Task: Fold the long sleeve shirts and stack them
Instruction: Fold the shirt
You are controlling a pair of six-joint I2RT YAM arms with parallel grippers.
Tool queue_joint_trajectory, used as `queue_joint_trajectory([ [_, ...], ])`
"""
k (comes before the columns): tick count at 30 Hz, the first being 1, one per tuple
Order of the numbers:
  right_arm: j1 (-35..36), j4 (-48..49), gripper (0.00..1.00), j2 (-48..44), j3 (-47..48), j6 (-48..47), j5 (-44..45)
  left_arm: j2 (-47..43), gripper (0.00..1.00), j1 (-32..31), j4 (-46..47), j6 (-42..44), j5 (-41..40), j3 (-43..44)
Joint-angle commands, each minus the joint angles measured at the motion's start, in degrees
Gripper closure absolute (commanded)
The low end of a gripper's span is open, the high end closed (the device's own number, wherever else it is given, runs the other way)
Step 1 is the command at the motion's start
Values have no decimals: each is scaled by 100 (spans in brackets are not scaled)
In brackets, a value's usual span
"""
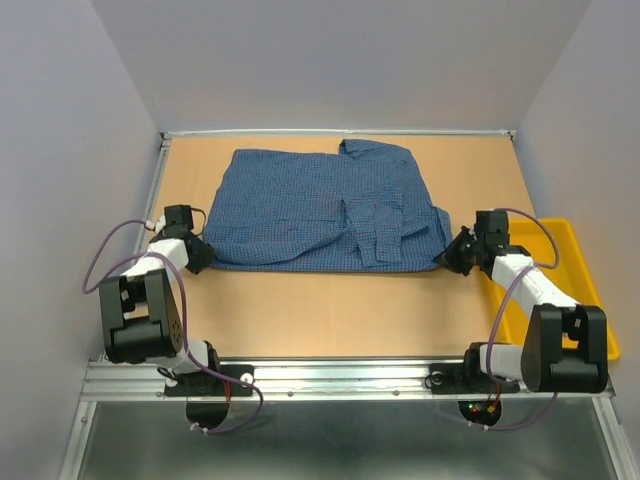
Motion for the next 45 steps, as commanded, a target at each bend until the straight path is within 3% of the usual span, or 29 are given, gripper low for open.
queue_joint_trajectory([
  [1, -86, -677, 78, -377, -103, -340, 282, -752, 58, 67, -310, 107, -89, -222],
  [2, -86, -835, 64, -534, -50, -532, 326, -893, 41, 67, -345, 160, -2, -213],
  [5, -42, -1072, 39, -798, 345, -858, 361, -1534, 19, 59, -521, 318, 60, -108],
  [8, 194, -1135, 30, -940, 776, -1026, 414, -2113, 9, -11, -653, 406, 331, -47],
  [12, 862, -1030, 25, -792, 1233, -1351, 528, -2406, 8, -196, -715, 153, 886, -99],
  [17, 1522, -916, 26, -125, 1567, -1431, 696, -2204, 7, -538, -416, -147, 1124, -327],
  [27, 1689, 32, 26, 1044, 1463, -1080, 142, -1493, 8, -1136, -126, -270, 1001, -56],
  [40, 1689, 737, 26, 1951, 1392, -921, -508, -1430, 8, -1532, -38, -341, 1036, -99],
  [45, 1689, 869, 33, 2066, 1374, -868, -772, -1509, 8, -1751, 6, -411, 1045, -178],
])
